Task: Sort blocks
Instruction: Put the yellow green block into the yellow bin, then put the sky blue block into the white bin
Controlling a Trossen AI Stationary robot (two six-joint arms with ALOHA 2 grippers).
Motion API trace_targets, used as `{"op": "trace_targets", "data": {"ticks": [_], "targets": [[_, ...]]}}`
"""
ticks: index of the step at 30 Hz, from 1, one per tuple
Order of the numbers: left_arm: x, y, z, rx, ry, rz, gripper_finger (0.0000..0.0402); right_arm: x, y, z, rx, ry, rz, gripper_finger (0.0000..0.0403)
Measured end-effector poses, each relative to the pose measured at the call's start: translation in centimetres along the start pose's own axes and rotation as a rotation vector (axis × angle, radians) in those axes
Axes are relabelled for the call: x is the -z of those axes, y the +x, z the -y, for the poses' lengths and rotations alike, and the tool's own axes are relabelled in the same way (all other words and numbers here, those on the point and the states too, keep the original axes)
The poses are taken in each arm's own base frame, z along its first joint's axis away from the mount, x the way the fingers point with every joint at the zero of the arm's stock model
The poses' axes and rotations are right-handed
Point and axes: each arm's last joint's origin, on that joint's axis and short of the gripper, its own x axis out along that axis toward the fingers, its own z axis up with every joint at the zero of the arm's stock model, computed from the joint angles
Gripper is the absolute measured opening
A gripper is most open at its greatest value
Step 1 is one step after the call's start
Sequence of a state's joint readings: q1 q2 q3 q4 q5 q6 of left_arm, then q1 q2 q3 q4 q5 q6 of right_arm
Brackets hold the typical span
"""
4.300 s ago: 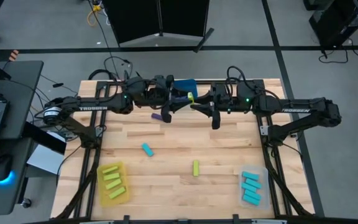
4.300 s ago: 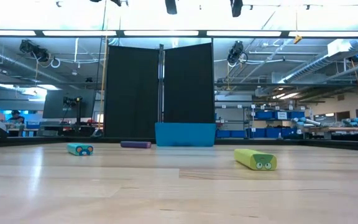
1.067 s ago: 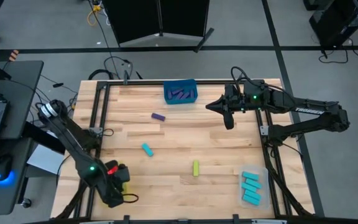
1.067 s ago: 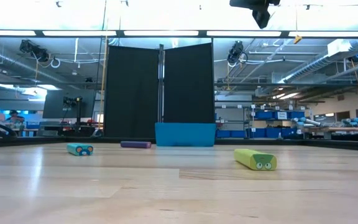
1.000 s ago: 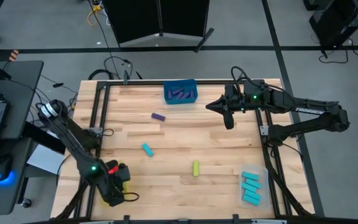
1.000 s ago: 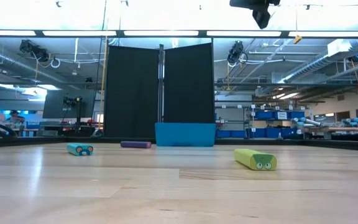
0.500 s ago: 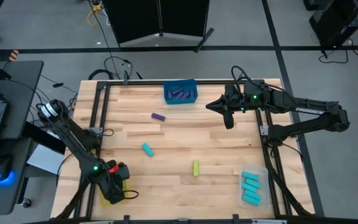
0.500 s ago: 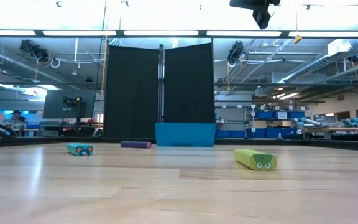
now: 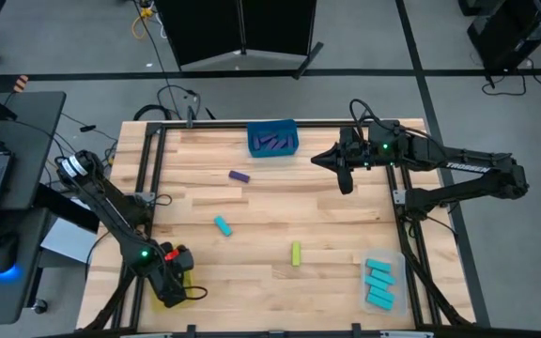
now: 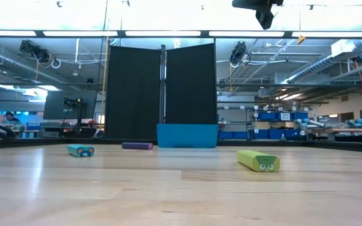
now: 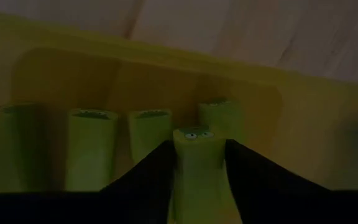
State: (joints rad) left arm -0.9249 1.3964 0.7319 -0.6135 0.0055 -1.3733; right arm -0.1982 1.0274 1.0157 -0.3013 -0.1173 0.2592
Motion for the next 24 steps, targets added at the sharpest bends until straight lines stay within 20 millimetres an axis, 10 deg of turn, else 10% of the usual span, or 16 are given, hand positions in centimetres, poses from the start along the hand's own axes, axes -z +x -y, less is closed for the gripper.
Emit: {"op": "trace_targets", "data": {"ticks": [12,24], "targets": [[-0.4,-3.0,1.5,-0.029,0.024,0.012,0.0175,0.0,0.0,0.0,0.002,-0.007,0.001,0.0027],[-3.0,-12.8,0.7,0.108,0.021,0.167,0.0009,-0.2,-0.1,0.7,0.031,-0.033,0.009,0.0016]]}}
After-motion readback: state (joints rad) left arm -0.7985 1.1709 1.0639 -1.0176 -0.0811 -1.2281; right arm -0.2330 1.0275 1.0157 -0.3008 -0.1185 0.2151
